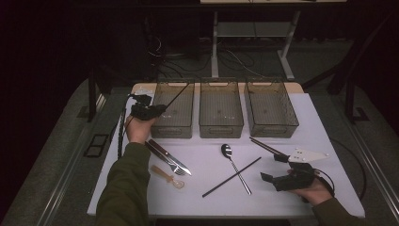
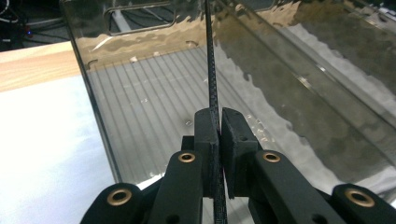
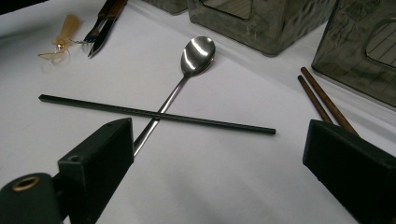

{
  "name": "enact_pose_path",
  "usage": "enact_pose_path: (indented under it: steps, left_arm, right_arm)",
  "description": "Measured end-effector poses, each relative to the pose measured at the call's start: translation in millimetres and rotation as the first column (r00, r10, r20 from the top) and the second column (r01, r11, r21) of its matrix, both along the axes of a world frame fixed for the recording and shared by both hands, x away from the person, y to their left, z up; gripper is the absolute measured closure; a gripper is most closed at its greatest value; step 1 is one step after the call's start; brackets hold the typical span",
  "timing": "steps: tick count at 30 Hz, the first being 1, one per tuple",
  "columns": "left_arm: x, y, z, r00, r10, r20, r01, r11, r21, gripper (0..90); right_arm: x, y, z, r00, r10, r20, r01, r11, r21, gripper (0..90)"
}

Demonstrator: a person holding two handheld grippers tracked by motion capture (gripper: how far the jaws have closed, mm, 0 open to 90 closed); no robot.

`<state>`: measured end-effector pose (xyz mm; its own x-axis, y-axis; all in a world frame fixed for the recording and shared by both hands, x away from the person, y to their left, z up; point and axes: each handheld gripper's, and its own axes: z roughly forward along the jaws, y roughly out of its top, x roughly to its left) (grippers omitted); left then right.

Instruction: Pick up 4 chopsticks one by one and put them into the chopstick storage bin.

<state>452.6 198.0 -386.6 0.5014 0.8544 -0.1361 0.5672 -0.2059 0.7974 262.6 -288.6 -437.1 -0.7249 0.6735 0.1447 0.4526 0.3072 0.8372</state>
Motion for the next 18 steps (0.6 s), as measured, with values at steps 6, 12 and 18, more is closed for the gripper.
enact_pose_path:
  steps: [6,12,18]
  left_arm:
    - [2.7,2.8,-3.5,0.9995,0.009,-0.030,-0.009,0.9999,0.012,84.9]
    - [2.8,1.9,-5.1,0.9994,0.011,-0.032,-0.010,0.9997,0.022,83.1]
    - [1.6,0.7,-3.4,0.9998,0.016,-0.007,-0.016,0.9995,0.026,70.7]
  right_arm:
    - [0.1,0.0,0.0,1.0000,0.000,0.000,0.000,1.000,0.000,8.7]
    - [0.0,0.0,0.0,1.0000,0.000,0.000,0.000,1.000,0.000,8.7]
    - [-0.1,0.0,0.1,1.0000,-0.002,-0.002,0.002,1.000,0.001,8.7]
